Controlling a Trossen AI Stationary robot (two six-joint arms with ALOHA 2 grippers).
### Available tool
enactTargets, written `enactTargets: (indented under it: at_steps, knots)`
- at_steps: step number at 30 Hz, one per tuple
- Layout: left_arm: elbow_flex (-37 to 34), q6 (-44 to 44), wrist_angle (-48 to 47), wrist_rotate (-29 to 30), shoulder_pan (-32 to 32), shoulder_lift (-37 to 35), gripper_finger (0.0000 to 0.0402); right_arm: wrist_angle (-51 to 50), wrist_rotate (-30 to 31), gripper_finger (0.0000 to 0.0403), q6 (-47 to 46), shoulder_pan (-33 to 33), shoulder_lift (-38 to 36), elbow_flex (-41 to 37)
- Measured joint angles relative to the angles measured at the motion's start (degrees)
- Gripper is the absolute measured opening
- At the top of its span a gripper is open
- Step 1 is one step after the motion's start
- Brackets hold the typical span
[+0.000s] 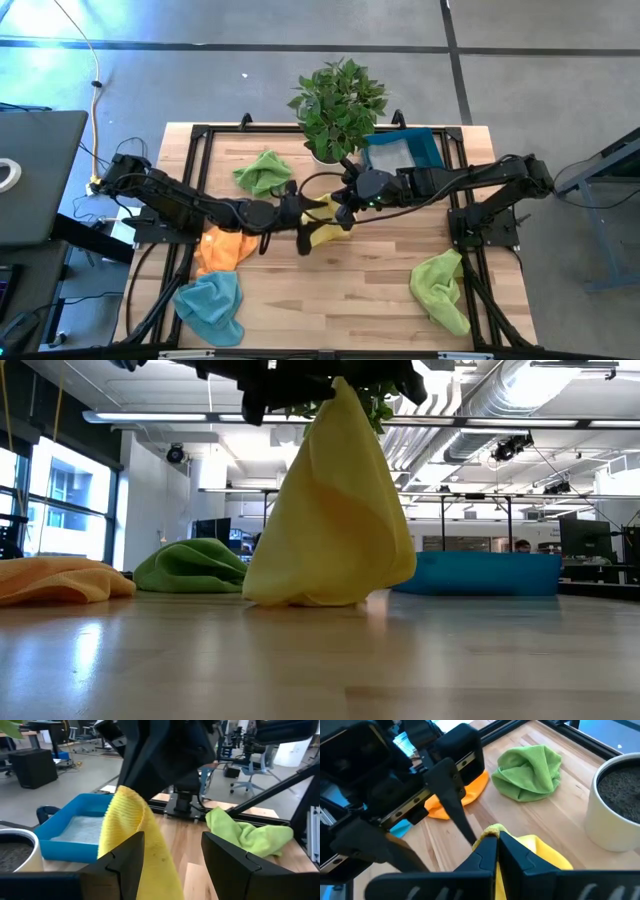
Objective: Sort microfiber towel by color & place in baskets
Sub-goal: Fold the yellow towel
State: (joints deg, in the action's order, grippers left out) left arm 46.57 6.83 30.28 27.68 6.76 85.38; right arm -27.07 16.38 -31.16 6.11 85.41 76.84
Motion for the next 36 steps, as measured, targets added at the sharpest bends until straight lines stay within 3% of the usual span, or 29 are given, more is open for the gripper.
enactTargets:
  at_steps: [9, 12, 17, 24, 36]
  knots:
    - [0.0, 0.0, 0.0, -0.2, -0.9, 0.0, 0.0188, 0.0, 0.0, 0.0, 1.7, 0.0, 0.0, 0.0]
    - [0.0, 0.2, -0.4, -2.9, -0.9, 0.0, 0.0188, 0.1, 0.0, 0.0, 2.8, 0.0, 0.0, 0.0]
    - [0.0, 4.0, -4.9, -8.5, -0.9, 0.0, 0.0188, 0.9, 1.1, 0.0, 3.2, 0.0, 0.0, 0.0]
    - [0.0, 6.6, -13.2, -10.7, -0.9, 0.1, 0.0185, 1.9, 2.3, 0.0, 4.4, 0.0, 0.0, 0.0]
    - [0.0, 6.6, -12.4, -10.7, -1.0, 0.1, 0.0068, 2.0, 2.3, 0.0, 4.2, 0.0, 0.0, 0.0]
